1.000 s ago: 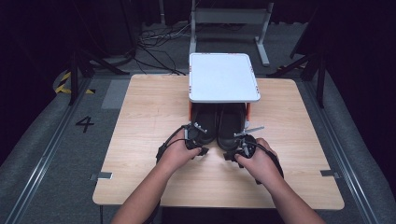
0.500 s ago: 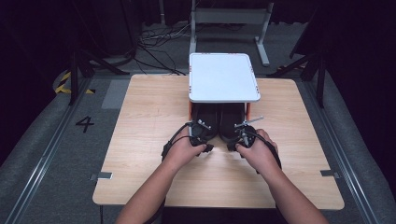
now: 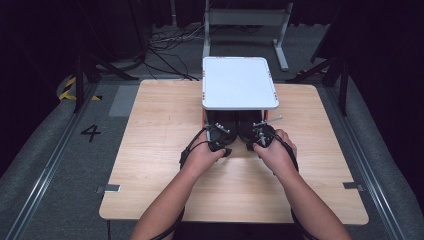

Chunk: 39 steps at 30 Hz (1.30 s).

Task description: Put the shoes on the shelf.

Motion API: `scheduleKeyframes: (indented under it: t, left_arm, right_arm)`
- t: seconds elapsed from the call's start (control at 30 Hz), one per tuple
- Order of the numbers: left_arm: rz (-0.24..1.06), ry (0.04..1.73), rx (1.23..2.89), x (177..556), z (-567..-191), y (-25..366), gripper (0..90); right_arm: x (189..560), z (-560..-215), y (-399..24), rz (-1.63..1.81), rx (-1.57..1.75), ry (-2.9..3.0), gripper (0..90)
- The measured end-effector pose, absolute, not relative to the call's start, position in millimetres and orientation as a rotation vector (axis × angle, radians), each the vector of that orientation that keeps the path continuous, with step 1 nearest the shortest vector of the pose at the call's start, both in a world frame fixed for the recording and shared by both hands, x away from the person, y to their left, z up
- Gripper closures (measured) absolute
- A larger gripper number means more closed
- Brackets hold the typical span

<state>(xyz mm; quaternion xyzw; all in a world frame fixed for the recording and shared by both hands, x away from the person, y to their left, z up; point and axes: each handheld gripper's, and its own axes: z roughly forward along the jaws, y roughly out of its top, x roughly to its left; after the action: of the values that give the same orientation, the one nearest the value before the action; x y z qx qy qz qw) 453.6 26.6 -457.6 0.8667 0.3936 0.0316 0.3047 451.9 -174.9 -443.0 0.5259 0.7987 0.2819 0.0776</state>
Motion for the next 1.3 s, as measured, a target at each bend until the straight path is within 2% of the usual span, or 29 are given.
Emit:
scheduleKeyframes:
  t: [0.17, 0.23, 0.3, 0.4, 0.43, 0.5, 0.8, 1.07, 1.3]
  left_arm:
    - [0.080, 1.054, 2.281, 454.3, -455.9, 27.2, 64.1]
    - [0.092, 1.063, 2.272, 453.7, -454.6, 27.6, 65.7]
    - [0.110, 1.066, 2.268, 451.4, -451.9, 29.9, 65.4]
    - [0.115, 1.066, 2.282, 449.6, -452.3, 31.9, 57.0]
    - [0.109, 1.053, 2.283, 447.2, -453.3, 32.9, 54.0]
    - [0.047, 1.055, 2.244, 441.1, -449.6, 38.2, 48.9]
    - [0.124, 1.029, 2.202, 414.2, -423.4, 59.1, 36.6]
    - [0.205, 1.033, 2.192, 396.2, -402.6, 93.4, 33.9]
    - [0.267, 1.070, 2.176, 390.1, -396.6, 136.6, 33.0]
  right_arm:
    - [461.4, -444.0, -172.0, 0.834, 1.615, 2.412, 82.4]
    - [460.5, -449.8, -166.8, 0.862, 1.592, 2.405, 74.6]
    - [458.1, -453.1, -165.0, 0.891, 1.584, 2.405, 70.6]
    - [455.3, -452.5, -165.6, 0.902, 1.578, 2.397, 67.7]
    - [451.0, -449.1, -168.7, 0.939, 1.556, 2.399, 63.8]
    - [445.6, -443.7, -172.4, 0.961, 1.528, 2.395, 60.6]
    - [424.8, -416.2, -198.8, 1.125, 1.398, 2.337, 49.4]
    - [412.0, -390.9, -238.9, 1.224, 1.329, 2.233, 39.6]
    - [408.5, -387.9, -268.8, 1.232, 1.341, 2.214, 38.9]
